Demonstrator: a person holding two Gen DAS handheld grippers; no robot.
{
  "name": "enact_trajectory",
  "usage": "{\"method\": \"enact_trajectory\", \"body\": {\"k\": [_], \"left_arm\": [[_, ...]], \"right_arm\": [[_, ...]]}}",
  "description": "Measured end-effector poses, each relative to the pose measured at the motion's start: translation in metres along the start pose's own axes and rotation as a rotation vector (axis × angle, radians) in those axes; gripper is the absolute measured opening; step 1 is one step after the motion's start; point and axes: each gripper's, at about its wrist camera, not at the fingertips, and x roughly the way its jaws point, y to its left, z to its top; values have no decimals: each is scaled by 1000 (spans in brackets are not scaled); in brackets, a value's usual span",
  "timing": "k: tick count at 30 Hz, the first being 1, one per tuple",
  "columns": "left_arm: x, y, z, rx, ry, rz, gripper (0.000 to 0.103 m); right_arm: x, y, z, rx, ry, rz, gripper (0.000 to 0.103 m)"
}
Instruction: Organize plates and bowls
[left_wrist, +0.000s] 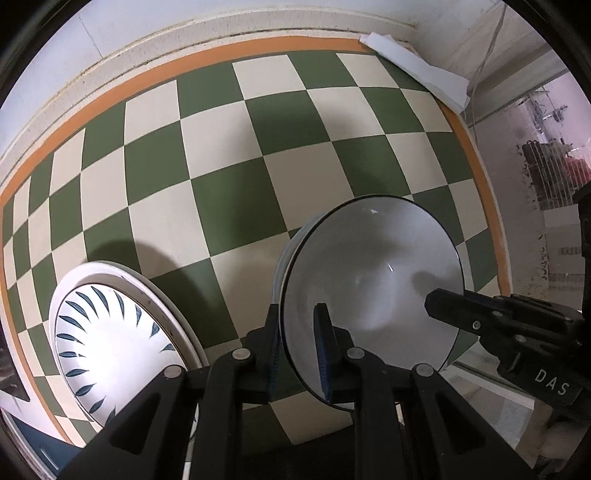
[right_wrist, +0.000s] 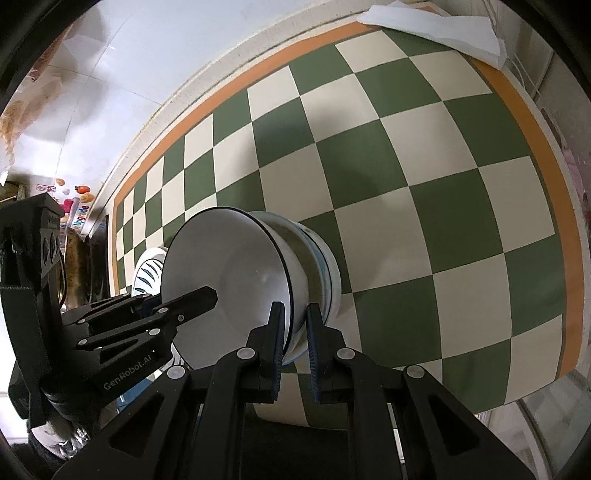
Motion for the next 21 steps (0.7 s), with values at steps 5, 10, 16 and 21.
{"method": "enact_trajectory", "body": {"k": [5,10,16,21], "left_arm": [[0,0,3,1,-3,17,14],[1,-1,4,6,0,28,15],[3,-2,3,13,13,43,17],[3,0,3,9,19,28,17]], "right_arm": [[7,-1,2,1,20,-3,14],[10,-2,6,12,31,0,15],[9,1,9,13,36,-34,17],[8,0,8,21,38,-25,18]]}}
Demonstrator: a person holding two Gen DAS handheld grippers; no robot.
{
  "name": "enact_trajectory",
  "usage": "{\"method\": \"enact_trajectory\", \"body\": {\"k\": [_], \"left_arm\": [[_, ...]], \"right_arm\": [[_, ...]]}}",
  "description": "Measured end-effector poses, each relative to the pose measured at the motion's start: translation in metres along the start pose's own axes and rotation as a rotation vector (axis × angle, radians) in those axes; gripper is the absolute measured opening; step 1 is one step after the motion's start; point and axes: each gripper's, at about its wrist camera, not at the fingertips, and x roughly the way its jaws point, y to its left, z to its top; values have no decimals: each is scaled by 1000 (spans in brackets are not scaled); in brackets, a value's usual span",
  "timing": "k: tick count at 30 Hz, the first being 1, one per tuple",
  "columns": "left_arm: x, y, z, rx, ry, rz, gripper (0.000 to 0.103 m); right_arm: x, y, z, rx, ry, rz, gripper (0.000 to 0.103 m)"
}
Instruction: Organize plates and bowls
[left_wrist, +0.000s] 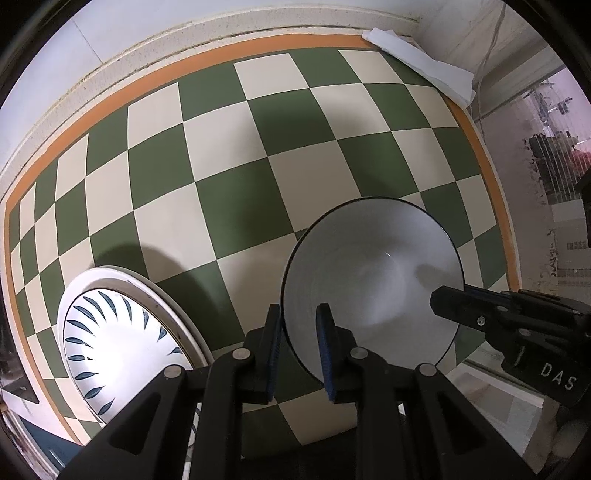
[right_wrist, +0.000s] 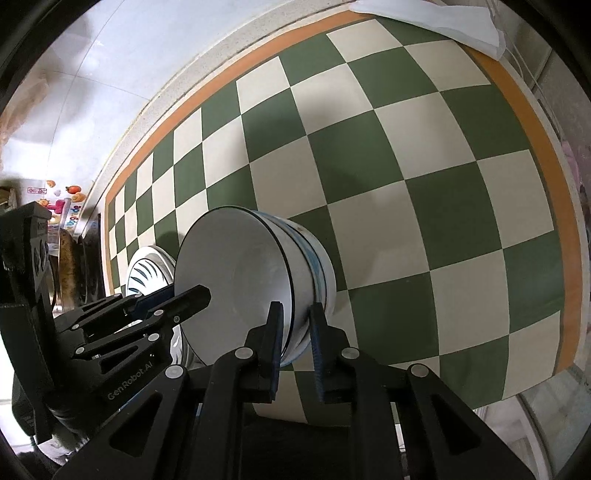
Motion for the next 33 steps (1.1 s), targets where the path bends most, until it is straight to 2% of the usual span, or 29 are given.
{"method": "enact_trajectory", "body": {"k": [5,10,14,16,18,19,20,22,23,28,33], "left_arm": [[-14,0,-4,18,-11,-10,17],[-43,2,-8,42,-58,-24,17],[-70,4,-10,62,-99,-34,28],[-84,5,-12,72,-118,-46,28],[-95,6,-14,81,-134,-56,34],[-100,6,-15,86,-139,-56,45],[-105,7,-16,88,-147,-58,62],[-114,9,-20,95,-168,-53,81],[-117,10,-21,98,-176,-49,85],[-135,15,-31,100,-200,-55,89],[-151,20,-44,95,-215,-69,89]], "right_arm": [[-14,9,-7,-19,-19,-19,19],[-46,25,-19,-55,-83,-31,45],[-72,37,-31,-69,-137,-39,56],[-82,42,-35,-72,-157,-41,66],[-91,46,-40,-74,-172,-45,72],[-95,47,-43,-74,-179,-46,75],[-99,50,-46,-78,-187,-47,77],[-107,55,-52,-87,-200,-56,84],[-112,58,-56,-96,-206,-67,85],[-127,69,-70,-117,-227,-92,93],[-142,78,-85,-134,-254,-109,97]]}}
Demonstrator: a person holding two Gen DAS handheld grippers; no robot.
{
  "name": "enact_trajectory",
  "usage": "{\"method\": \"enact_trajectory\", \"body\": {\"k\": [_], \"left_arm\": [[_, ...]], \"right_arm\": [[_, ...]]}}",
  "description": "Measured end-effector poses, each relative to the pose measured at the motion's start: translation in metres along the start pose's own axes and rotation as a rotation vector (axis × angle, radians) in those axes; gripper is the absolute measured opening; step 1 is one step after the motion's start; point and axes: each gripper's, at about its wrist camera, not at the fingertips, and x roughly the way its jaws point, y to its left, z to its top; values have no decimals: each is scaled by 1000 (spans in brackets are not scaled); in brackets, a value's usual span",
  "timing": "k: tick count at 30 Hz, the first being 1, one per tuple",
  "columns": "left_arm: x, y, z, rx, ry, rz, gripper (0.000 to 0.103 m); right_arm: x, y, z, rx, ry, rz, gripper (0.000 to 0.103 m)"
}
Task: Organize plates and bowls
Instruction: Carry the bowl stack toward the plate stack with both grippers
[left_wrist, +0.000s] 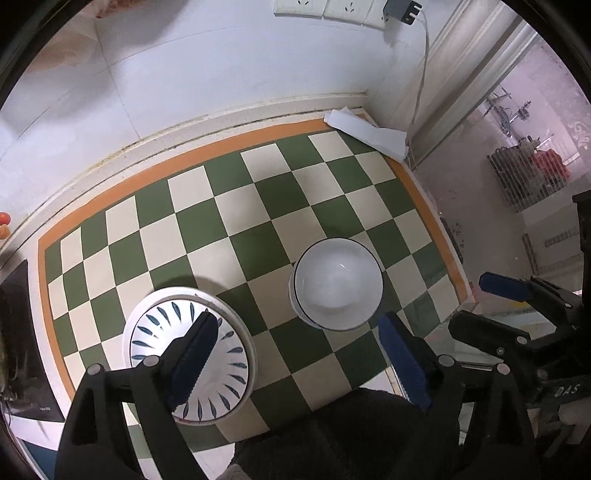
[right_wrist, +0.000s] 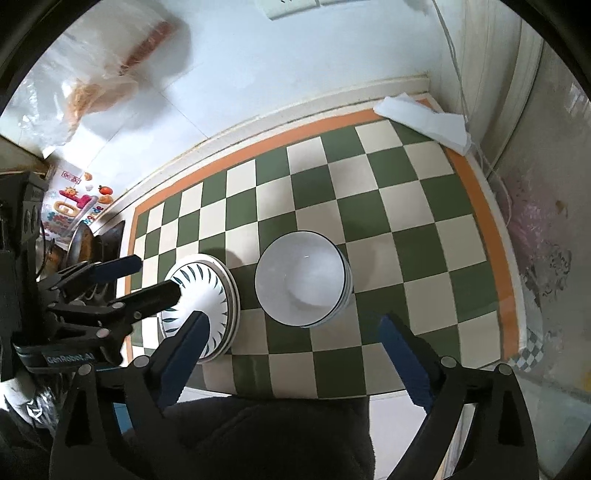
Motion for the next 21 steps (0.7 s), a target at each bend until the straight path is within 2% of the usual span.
{"method": "enact_trajectory", "body": {"k": [10,17,21], "left_arm": [[-5,5,-13,-33,14,-25,90],[27,11,-10,-83,44,-33,90],[55,19,-2,-119,68,-19,89]], "right_arm": [[-2,5,-7,-6,6,5,99],[25,-7,-2,27,14,12,99],[54,-23,3,79,43,60,99]]}}
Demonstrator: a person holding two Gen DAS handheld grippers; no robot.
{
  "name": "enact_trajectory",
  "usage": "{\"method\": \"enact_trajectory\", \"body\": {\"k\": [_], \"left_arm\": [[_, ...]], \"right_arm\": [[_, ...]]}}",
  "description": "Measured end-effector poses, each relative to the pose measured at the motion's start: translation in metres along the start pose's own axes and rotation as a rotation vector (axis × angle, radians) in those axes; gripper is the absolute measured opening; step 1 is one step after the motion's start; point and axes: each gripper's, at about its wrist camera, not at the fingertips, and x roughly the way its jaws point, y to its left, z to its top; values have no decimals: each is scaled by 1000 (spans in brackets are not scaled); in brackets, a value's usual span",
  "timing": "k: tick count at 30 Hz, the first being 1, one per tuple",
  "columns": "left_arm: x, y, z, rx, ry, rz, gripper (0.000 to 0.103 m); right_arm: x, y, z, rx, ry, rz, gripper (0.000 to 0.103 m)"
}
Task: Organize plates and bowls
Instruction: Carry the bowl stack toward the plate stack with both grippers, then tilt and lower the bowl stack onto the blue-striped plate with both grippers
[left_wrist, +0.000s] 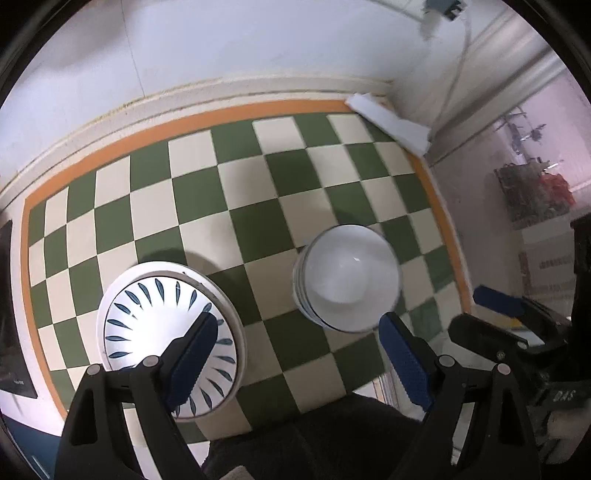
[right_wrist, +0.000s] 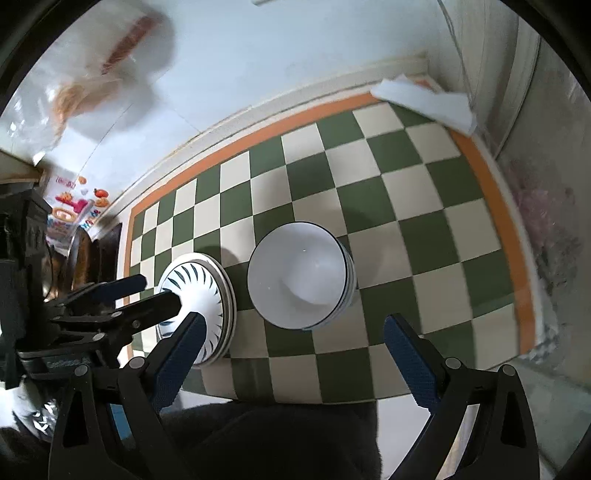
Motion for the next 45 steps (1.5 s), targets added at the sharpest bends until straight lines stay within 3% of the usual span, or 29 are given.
{"method": "enact_trajectory", "body": {"k": [5,18,21,24,25,28,31,45], "left_arm": [[39,9,17,-31,52,11,89],[145,16,49,-100,283,-114,89],[159,15,49,-104,312,-146,89],[168,14,49,-109,333,-171,75],[170,14,49,-106,332,-187,71],[170,13,49,-112,327,-252,56],[166,13,48,-113,300,-255,55],[143,26,43,-139,246,-207,55]], "right_arm": [[46,-25,9,75,53,77,99],[145,-82,13,239,162,243,98],[157,-86,14,250,173,266,93],[167,-87,14,245,193,290,81],[171,-87,14,253,205,302,74],[181,-87,13,257,230,300,68],[188,-90,12,266,233,310,60],[185,-68,17,211,227,311,57]]}}
